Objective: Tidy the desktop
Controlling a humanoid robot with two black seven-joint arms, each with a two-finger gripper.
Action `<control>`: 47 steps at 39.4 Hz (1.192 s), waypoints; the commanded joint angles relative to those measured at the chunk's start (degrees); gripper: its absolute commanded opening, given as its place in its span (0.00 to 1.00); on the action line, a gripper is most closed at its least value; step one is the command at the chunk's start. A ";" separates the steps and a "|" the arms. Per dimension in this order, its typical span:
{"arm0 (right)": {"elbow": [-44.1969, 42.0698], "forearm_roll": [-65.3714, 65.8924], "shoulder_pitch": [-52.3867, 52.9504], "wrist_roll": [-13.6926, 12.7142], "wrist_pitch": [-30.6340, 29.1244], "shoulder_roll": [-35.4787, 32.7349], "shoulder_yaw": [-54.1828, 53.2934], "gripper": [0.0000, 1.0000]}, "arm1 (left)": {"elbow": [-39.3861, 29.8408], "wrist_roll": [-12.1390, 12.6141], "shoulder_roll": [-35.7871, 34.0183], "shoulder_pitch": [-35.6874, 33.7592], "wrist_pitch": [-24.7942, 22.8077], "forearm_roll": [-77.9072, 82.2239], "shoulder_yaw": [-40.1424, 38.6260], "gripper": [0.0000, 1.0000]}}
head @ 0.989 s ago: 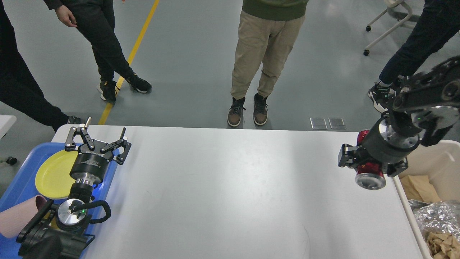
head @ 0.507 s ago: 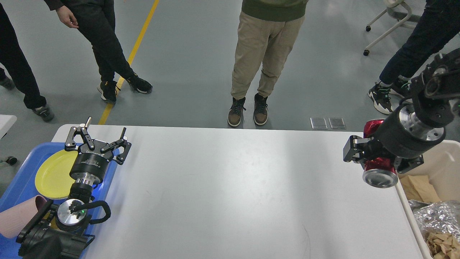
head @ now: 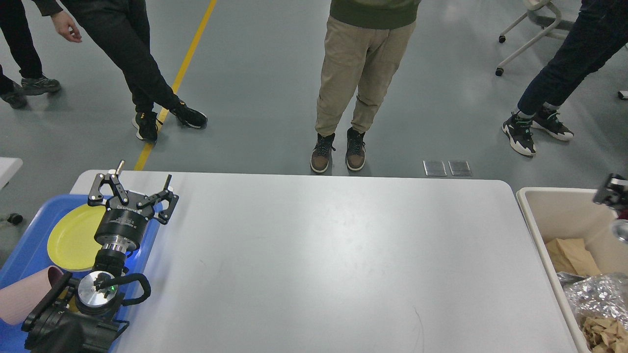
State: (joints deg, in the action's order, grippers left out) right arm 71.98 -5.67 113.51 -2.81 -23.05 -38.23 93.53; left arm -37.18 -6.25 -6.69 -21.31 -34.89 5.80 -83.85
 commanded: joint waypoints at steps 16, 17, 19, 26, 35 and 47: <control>-53.82 -0.92 -68.55 0.00 12.05 2.08 -39.11 0.00 | 0.00 0.01 0.09 -0.04 -0.01 0.00 0.00 0.96; -58.83 -0.92 -72.52 -0.09 13.02 4.37 -40.52 0.00 | 0.00 0.01 0.01 -0.04 -0.01 0.00 0.00 0.96; -63.43 -0.92 -75.97 0.00 13.47 6.84 -41.50 0.00 | 0.00 0.01 0.01 -0.04 -0.01 0.00 0.00 0.96; -72.32 -1.01 -84.76 -0.52 17.85 15.20 -43.61 0.00 | 0.00 0.01 0.01 -0.04 -0.01 0.00 0.00 0.96; -72.50 -1.01 -86.53 -2.81 19.54 16.52 -45.98 0.00 | 0.00 -0.08 0.01 -0.04 -0.01 0.00 0.00 0.96; -72.50 -1.01 -87.15 -2.55 20.76 16.79 -46.78 0.16 | 0.00 0.01 0.01 -0.04 -0.01 0.00 0.00 0.96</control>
State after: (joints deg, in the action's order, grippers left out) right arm -0.53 -6.68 26.39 -5.53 -3.28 -21.55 46.87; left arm -37.18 -6.27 -6.68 -21.36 -34.89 5.80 -83.85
